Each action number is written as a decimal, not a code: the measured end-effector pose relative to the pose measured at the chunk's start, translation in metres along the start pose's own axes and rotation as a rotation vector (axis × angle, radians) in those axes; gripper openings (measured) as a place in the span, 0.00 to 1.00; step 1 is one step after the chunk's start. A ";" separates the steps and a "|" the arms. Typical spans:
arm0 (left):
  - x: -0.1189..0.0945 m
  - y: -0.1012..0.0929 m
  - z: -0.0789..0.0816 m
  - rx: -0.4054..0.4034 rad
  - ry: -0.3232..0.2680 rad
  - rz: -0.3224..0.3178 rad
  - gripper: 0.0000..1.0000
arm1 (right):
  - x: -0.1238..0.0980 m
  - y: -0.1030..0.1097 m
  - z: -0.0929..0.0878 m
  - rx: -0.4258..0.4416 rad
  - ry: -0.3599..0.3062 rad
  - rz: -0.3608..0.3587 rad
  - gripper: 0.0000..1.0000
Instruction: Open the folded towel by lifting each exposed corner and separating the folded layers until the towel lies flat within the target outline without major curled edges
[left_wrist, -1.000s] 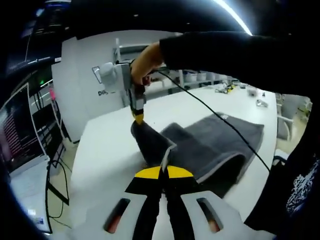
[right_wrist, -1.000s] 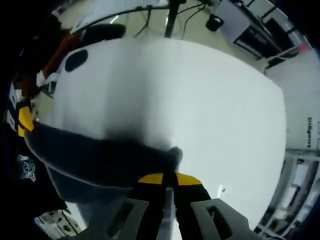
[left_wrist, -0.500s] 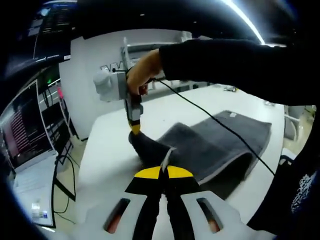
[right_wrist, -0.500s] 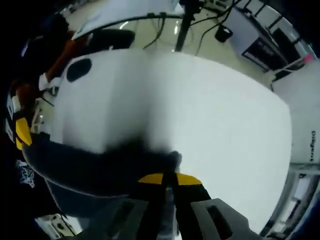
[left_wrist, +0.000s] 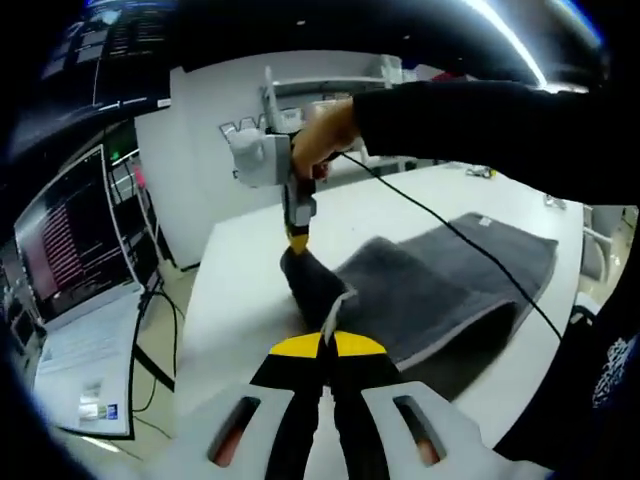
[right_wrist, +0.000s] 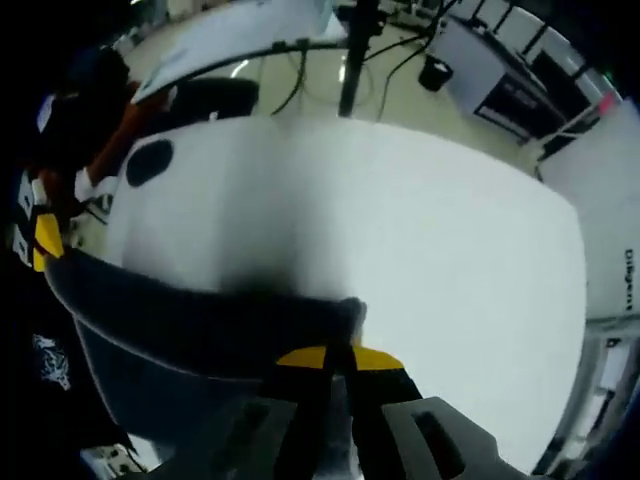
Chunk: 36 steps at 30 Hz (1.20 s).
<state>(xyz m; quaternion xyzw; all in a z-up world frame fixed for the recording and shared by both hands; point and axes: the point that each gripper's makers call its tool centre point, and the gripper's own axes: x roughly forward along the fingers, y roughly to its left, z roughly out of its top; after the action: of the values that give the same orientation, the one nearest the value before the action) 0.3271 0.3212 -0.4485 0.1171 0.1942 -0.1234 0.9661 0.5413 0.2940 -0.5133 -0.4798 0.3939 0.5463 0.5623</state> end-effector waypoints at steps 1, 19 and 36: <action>-0.001 0.003 -0.001 0.001 0.002 0.006 0.01 | 0.001 0.001 0.003 -0.005 -0.012 0.002 0.02; -0.006 0.035 -0.017 0.012 0.050 0.076 0.01 | 0.012 -0.014 0.052 -0.065 -0.051 -0.022 0.03; -0.005 0.057 -0.048 0.034 0.120 0.129 0.01 | 0.037 -0.020 0.065 -0.062 -0.076 -0.055 0.03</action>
<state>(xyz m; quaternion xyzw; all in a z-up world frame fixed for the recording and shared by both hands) 0.3222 0.3886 -0.4794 0.1528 0.2419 -0.0567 0.9565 0.5591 0.3671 -0.5322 -0.4864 0.3418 0.5602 0.5768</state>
